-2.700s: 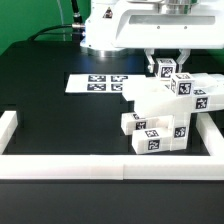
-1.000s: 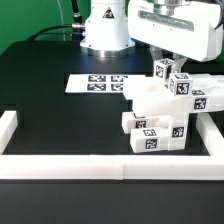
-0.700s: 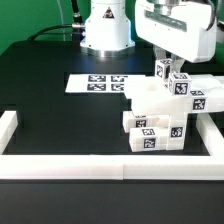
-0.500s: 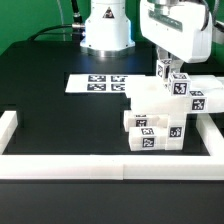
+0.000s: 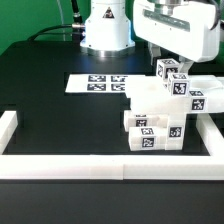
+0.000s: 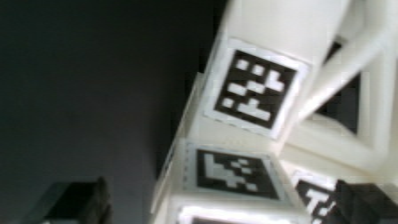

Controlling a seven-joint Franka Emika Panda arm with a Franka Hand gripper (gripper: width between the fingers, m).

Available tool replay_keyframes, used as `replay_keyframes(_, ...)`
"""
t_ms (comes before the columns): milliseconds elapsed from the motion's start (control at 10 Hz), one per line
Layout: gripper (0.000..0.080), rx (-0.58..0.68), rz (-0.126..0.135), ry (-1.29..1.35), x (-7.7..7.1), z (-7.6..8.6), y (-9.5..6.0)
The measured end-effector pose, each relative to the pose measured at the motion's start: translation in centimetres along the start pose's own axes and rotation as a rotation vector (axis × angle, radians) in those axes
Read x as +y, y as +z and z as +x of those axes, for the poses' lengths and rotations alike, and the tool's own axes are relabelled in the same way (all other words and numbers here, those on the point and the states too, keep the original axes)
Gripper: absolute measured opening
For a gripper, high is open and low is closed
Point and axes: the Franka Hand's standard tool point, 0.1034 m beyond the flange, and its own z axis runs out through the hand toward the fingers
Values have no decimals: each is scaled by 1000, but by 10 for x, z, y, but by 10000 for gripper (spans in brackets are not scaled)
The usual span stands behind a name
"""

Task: Assemble chair

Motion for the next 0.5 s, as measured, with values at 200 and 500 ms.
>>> replay_keyframes(200, 647, 1, 0, -146, 0, 0, 0)
replay_keyframes(500, 649, 1, 0, -330, 0, 1, 0)
